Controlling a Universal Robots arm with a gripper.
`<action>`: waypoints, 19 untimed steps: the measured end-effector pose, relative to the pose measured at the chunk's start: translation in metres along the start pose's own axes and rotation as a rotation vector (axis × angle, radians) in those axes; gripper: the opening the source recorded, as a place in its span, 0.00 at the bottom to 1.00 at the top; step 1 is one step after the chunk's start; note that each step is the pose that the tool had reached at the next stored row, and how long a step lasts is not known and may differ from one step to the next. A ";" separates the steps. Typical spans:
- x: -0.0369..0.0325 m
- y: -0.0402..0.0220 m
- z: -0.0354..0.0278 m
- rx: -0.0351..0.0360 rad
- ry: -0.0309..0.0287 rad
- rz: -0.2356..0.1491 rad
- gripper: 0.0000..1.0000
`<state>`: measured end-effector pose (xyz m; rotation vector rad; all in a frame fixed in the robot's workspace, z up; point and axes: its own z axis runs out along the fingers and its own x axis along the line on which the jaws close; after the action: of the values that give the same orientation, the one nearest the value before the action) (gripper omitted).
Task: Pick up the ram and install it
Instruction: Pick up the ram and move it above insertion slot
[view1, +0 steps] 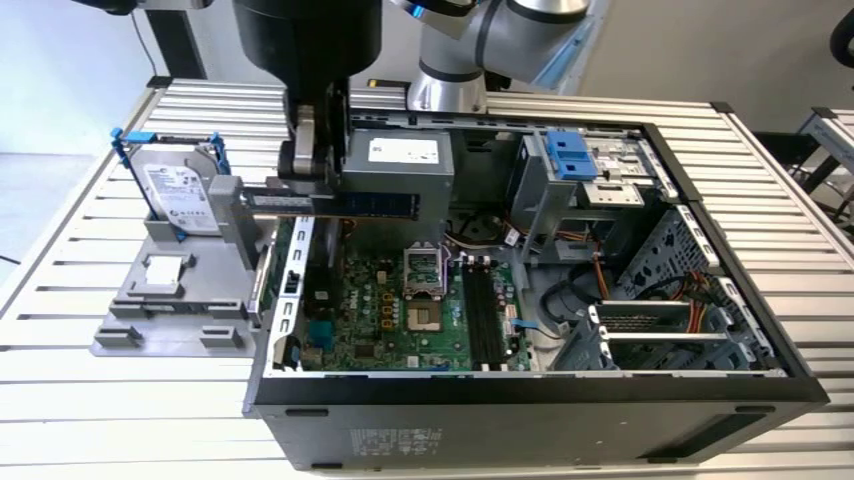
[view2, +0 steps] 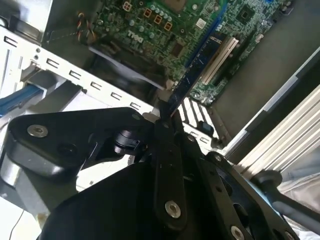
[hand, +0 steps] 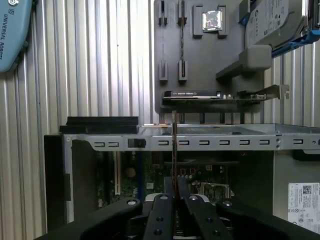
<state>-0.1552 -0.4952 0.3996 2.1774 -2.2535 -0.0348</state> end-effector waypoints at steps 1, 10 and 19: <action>-0.0001 -0.0015 0.0000 0.0001 0.0001 0.000 0.00; -0.0006 -0.0149 -0.0003 -0.0001 0.0023 0.000 0.00; -0.0019 -0.0312 -0.0006 0.0000 0.0050 0.000 0.00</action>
<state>-0.1240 -0.4944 0.3996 2.1749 -2.2510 -0.0293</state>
